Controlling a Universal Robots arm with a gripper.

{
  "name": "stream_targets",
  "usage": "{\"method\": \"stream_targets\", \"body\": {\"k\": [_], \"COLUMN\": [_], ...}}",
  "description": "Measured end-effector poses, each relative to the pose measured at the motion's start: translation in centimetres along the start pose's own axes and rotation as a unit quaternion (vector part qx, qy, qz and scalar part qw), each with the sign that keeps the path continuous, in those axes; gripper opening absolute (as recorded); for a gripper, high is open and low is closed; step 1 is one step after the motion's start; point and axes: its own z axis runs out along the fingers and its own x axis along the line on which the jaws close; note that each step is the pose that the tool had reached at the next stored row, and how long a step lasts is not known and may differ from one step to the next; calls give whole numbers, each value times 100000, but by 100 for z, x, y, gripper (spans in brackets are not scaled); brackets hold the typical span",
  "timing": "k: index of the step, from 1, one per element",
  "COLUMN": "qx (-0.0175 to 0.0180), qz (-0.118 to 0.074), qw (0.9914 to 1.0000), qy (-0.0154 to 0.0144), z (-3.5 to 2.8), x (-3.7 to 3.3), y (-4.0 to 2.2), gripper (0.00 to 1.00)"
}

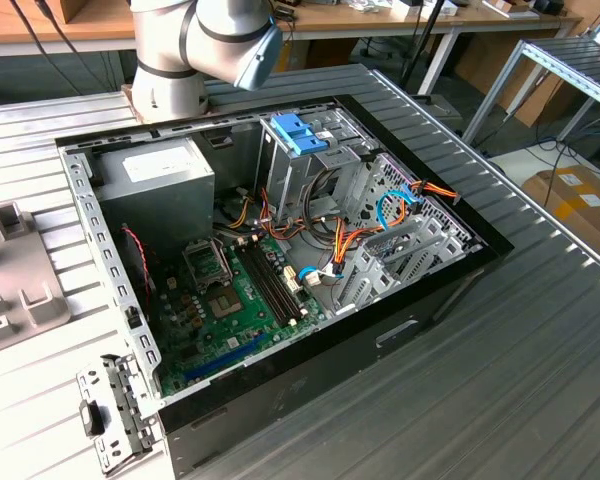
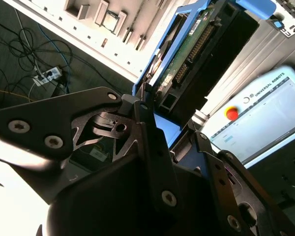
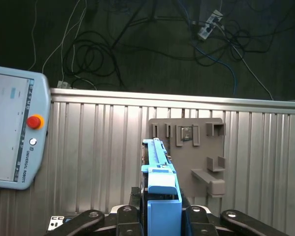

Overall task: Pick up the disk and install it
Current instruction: 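Pick up the disk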

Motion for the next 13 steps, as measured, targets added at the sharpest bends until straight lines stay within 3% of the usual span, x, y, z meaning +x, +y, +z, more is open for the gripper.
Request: {"method": "stream_targets", "body": {"k": [13], "qx": [-2], "qz": [0], "qw": [100000], "qy": [0], "z": [-3], "x": [97], "y": [-11], "gripper": [37]}}
